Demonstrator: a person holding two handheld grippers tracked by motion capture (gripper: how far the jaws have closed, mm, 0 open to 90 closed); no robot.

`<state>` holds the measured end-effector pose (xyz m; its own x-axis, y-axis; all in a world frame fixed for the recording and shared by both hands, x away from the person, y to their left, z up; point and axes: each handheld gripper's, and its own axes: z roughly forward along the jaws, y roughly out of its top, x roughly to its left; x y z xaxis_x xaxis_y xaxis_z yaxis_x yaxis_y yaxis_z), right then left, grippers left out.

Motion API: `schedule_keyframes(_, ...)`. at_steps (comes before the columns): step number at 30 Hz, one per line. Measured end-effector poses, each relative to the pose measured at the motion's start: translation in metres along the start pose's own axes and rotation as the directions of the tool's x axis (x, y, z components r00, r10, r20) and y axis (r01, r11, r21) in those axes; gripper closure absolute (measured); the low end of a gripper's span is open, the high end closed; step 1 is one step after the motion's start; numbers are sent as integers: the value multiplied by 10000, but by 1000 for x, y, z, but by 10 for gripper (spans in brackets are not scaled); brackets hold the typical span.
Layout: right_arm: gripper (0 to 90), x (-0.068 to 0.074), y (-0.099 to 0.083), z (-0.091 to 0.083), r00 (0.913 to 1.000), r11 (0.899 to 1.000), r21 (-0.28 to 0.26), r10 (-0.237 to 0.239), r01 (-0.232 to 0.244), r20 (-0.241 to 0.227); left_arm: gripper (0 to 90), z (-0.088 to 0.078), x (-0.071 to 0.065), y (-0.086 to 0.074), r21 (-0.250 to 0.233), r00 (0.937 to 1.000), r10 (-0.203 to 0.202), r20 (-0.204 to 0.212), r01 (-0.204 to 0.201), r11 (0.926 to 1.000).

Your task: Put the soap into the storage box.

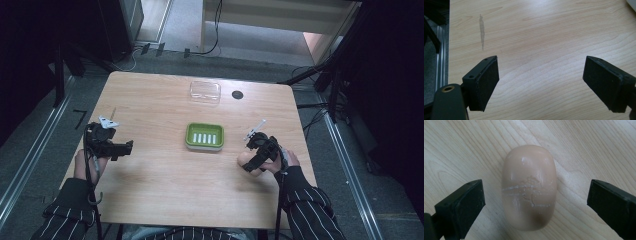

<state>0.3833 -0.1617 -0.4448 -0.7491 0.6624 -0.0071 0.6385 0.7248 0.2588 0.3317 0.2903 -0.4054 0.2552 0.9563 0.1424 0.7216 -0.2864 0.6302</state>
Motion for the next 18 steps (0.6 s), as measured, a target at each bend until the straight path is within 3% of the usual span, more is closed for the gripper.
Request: schedule_keyframes(18,92,1,3,10,10000,9993,355,-99,99,-12,143,0,0,0,-6,10000,-12,6,12,10000)
